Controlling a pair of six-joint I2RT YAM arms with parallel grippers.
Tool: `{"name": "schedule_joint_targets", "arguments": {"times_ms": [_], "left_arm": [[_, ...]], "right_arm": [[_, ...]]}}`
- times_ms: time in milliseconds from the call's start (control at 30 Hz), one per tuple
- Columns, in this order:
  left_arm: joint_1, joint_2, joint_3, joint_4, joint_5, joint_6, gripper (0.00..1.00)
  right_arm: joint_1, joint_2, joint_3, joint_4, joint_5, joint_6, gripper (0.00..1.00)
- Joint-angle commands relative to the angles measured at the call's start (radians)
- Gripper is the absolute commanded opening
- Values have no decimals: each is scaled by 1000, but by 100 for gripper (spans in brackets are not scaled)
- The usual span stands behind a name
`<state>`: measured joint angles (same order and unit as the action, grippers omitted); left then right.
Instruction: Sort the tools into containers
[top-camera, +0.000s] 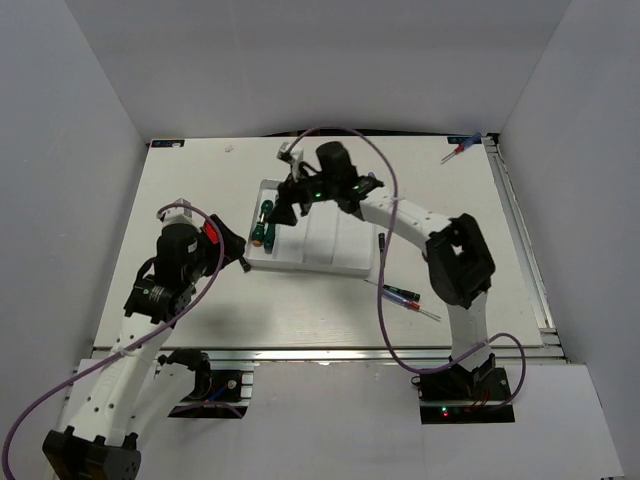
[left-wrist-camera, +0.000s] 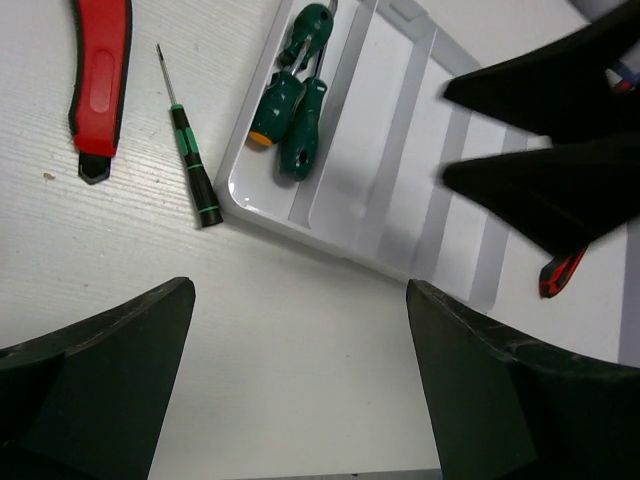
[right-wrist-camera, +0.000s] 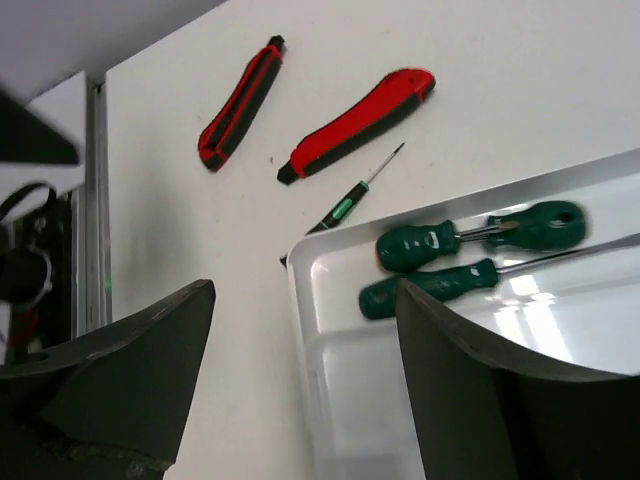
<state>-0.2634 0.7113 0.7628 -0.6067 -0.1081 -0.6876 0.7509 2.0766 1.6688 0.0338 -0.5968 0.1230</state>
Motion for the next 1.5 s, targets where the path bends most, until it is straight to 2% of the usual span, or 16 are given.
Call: {"name": "schedule_joint_targets", "arguments": {"times_ms": [0, 33, 100, 133, 233, 400, 567, 733, 800, 933, 1167, 1467], "left_arm": [[6, 63, 39, -2, 45, 51, 98], [6, 79, 43, 1, 60, 59, 98], [6, 132, 56, 1, 73, 91, 98], [6, 149, 61, 1, 85, 108, 98], [7, 230, 84, -1, 100, 146, 98], [33, 379, 131, -4, 107, 236, 98], [154, 545, 211, 4, 139, 341, 98], [262, 706, 274, 27, 122, 418, 98], [305, 773, 299, 50, 65, 445, 98], [316, 881, 351, 76, 27, 484, 97], [316, 1040, 455, 94, 18, 534, 86], [316, 1151, 463, 105, 39, 545, 68]], "right_arm": [[-102, -150, -30, -101, -288, -324, 80], [-120, -200, -62, -148, -297, -453, 80], [-174, -260, -99, -289, -278, -598, 88], [-186, -335, -154, -329, -247, -761, 89], [-251, -496, -316, -342, -132, -914, 89], [-430, -628, -422, -353, -94, -908, 89], [-557, -630, -408, -593, -138, -1014, 89], [-617, -720, -518, -545, -146, -984, 89], [-628, -749, -549, -534, -150, -970, 89], [-648, -785, -573, -528, -152, -953, 89], [-702, -803, -578, -525, -164, -912, 89], [-771, -768, -557, -506, -182, -832, 89]]}}
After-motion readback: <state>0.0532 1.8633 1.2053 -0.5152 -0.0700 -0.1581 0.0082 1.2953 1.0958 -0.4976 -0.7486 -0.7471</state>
